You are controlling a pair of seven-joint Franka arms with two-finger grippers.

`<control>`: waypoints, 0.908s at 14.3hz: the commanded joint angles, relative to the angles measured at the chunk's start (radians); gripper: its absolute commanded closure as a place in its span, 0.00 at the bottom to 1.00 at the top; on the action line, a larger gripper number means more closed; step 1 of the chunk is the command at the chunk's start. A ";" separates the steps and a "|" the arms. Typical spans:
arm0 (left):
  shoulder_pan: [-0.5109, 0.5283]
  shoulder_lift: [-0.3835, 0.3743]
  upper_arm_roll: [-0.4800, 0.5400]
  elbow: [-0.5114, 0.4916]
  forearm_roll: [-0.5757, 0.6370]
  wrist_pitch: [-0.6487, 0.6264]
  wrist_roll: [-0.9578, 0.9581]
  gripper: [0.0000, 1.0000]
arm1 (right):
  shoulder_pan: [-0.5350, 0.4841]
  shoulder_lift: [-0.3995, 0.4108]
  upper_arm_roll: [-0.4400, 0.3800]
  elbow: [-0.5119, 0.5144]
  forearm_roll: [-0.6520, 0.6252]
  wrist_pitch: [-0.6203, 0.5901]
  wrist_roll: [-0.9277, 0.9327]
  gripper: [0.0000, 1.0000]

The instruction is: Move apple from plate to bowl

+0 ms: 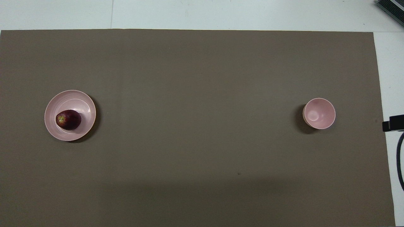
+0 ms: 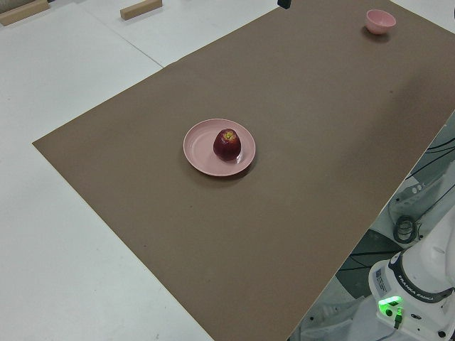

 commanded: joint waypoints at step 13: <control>0.001 -0.041 -0.002 -0.047 -0.007 0.057 0.001 0.00 | -0.006 0.006 0.000 0.013 0.020 -0.004 -0.020 0.00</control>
